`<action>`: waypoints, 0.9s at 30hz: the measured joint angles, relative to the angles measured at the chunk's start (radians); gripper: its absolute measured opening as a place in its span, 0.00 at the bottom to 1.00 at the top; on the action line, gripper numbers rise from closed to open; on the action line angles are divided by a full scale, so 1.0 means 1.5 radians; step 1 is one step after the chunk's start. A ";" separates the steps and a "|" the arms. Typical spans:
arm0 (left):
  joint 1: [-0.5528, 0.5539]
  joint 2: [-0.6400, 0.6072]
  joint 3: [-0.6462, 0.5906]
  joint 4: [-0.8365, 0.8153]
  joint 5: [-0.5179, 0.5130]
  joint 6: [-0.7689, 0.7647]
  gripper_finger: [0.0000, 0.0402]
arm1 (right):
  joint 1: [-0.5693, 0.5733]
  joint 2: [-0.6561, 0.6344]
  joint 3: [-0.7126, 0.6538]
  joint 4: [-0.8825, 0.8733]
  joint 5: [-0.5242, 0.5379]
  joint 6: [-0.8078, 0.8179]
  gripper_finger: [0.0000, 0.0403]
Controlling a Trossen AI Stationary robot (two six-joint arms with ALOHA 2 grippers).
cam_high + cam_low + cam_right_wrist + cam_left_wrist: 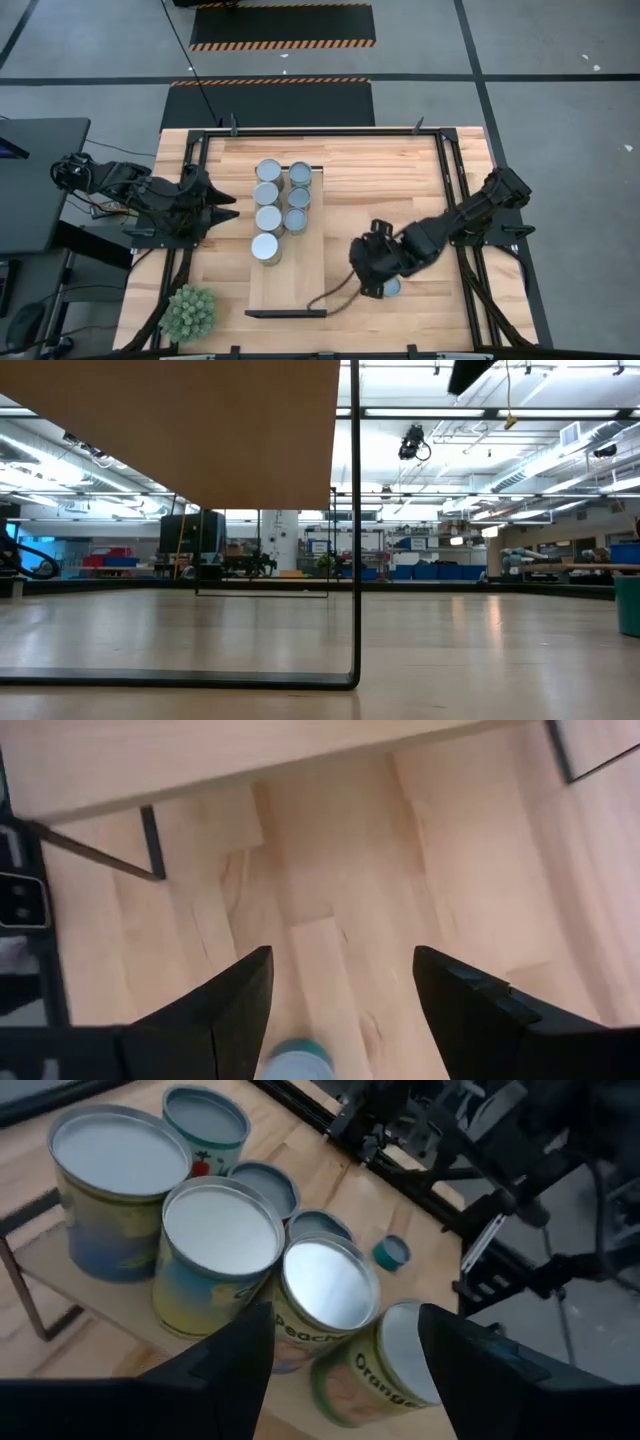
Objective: Pick and place cans onto a shelf
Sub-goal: Put the canned tuna on the shelf
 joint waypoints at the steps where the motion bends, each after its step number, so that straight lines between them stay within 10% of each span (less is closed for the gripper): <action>1: 0.000 0.000 0.000 0.003 0.002 -0.008 0.63 | 0.011 0.000 0.000 -0.006 0.018 0.006 0.62; 27: -0.027 0.000 0.000 0.078 -0.127 -0.091 0.63 | 0.105 -0.162 -0.417 0.294 -0.118 -0.123 0.79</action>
